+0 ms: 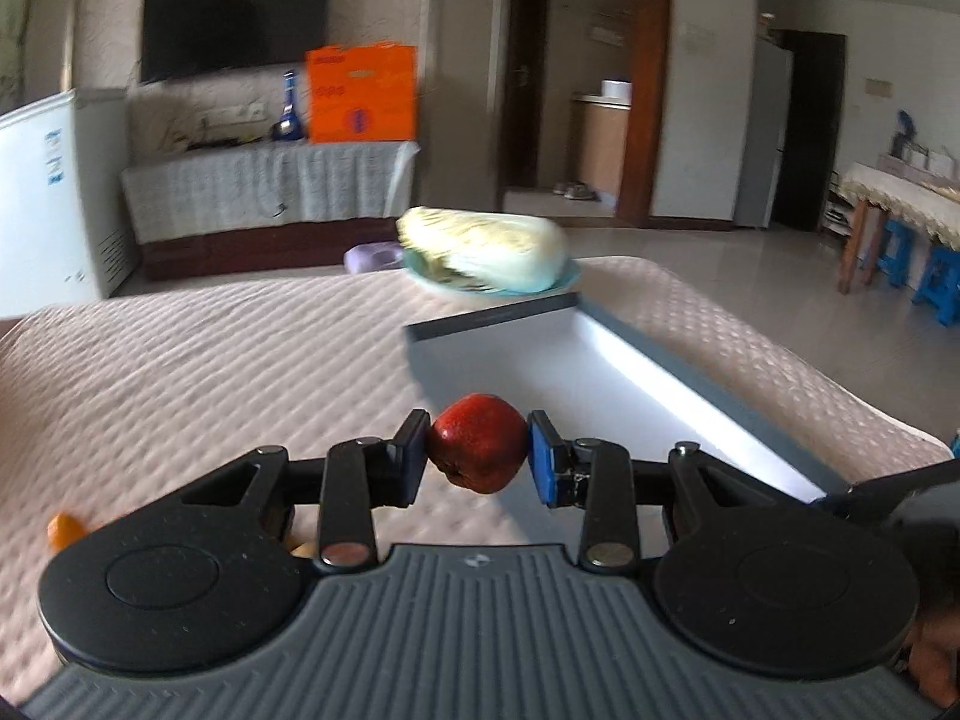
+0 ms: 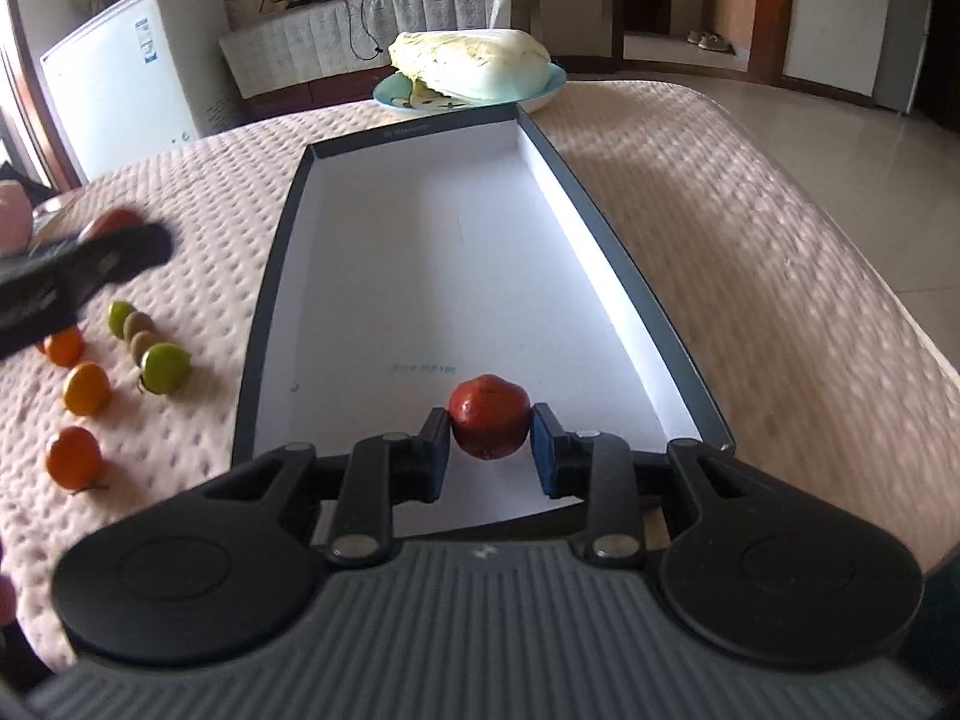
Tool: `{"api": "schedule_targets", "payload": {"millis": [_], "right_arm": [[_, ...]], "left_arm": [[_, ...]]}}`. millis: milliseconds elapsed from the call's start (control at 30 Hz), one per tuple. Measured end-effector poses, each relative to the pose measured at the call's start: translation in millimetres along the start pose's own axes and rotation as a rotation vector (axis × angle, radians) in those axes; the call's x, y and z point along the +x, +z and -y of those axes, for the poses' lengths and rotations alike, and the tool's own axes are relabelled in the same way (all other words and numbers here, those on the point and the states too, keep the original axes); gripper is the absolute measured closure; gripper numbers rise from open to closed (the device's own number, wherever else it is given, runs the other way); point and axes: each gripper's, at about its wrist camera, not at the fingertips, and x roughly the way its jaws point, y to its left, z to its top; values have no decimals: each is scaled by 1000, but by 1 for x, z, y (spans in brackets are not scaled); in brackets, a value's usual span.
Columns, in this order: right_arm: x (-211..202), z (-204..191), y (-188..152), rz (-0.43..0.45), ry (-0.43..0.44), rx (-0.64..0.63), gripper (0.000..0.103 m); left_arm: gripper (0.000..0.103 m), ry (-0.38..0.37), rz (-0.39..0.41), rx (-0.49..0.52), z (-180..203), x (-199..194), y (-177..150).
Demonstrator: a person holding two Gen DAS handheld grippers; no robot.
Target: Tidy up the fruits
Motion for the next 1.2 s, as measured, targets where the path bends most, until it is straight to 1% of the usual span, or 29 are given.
{"api": "schedule_targets", "payload": {"millis": [167,267,400,467,500,567,633,700,767,800,867,933,1000,1033,1067,1100,1167,1200], "right_arm": [[2,-4,-1,-3,6,-14,71],[2,-4,-2,-1,6,-18,71],[2,-4,-3,3,9,-22,71],[2,-3,-3,4,10,-14,71],[2,-2,-2,6,5,-8,71],[2,0,-1,11,-15,2,71],[2,3,0,12,-17,15,71],[1,3,-1,13,-22,9,71],[1,3,-1,13,-25,4,71],[0,4,-1,14,-25,6,71],[-1,5,-1,14,-19,8,71],[-1,6,-1,14,-15,3,72],[-2,6,-1,14,-11,1,72],[-2,7,-1,13,-9,1,72],[-2,7,-1,13,-7,3,72],[-2,8,-1,12,-4,7,72],[-3,9,0,11,2,15,72],[-3,10,0,11,4,18,72]], "left_arm": [[62,-53,-14,15,27,25,2],[62,-68,-20,37,40,42,1],[62,-62,-44,43,48,59,-5],[61,-45,-43,43,48,62,-8],[60,-43,-40,41,49,63,-8],[49,-41,-28,40,48,63,-9],[44,-39,-15,33,44,59,-8],[43,-35,-14,20,40,57,-8],[44,-5,-9,-12,36,52,-6],[44,30,-7,-29,32,50,-6],[47,114,-7,-69,19,51,-4],[50,217,-2,-100,6,53,-2],[52,279,-16,-159,-9,56,-1],[52,305,-27,-167,-13,59,-2],[52,314,-45,-163,-14,62,-3],[53,306,-72,-155,-13,67,-5],[55,268,-123,-130,-5,77,-9],[56,235,-142,-109,1,82,-11]]}}
